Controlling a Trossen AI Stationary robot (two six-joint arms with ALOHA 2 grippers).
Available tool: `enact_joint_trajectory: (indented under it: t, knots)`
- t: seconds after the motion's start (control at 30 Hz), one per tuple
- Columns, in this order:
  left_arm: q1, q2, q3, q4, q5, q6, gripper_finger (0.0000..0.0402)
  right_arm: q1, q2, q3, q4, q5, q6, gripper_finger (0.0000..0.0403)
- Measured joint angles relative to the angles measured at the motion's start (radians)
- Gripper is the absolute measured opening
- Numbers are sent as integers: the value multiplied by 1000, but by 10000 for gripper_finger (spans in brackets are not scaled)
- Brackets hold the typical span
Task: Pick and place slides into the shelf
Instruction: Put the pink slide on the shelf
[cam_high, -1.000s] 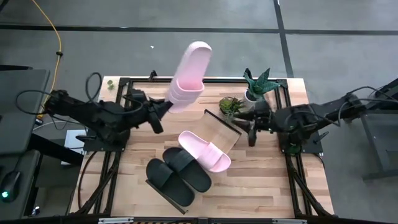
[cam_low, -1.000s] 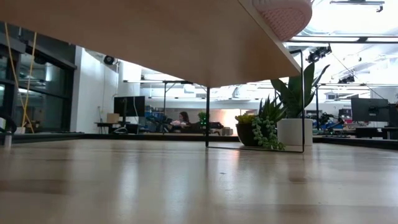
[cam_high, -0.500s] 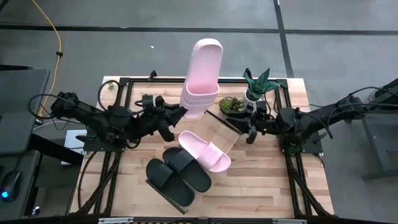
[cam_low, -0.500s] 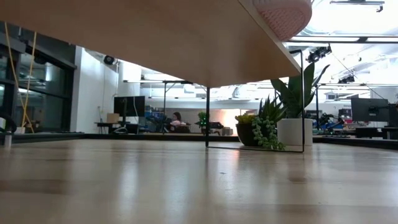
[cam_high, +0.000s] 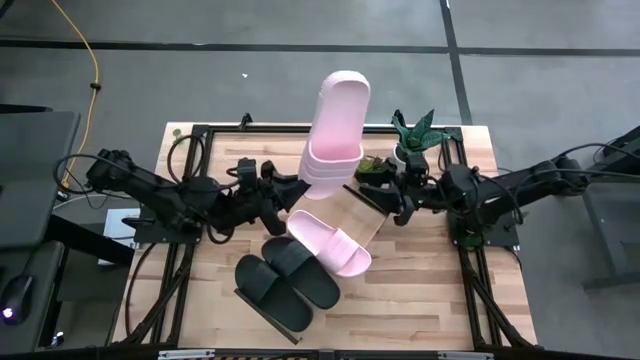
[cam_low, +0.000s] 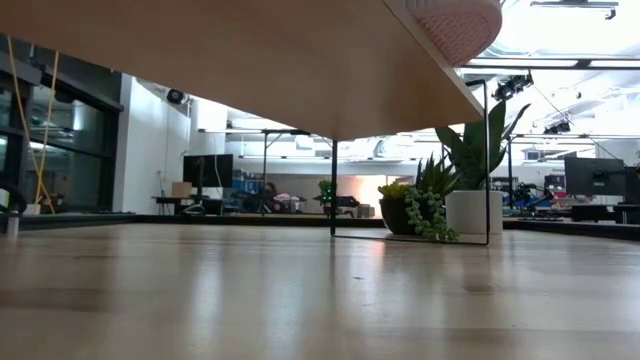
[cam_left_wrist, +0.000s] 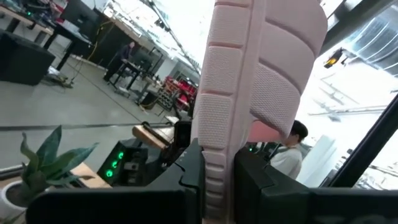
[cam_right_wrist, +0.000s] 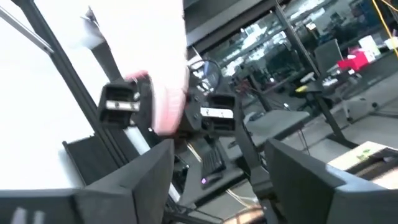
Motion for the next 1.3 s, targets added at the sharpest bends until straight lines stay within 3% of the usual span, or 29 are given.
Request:
enact_joint_trajectory:
  t: [0.5,0.83,1.3]
  knots:
    - [20,51,0,-1,-20,-54,39,7,161,12,266,-8,-4,256]
    - [65,83,-1,57,47,-79,38,7,295,173,272,-53,-71,254]
    - [66,88,-1,157,47,9,40,9,323,217,263,-52,-115,150]
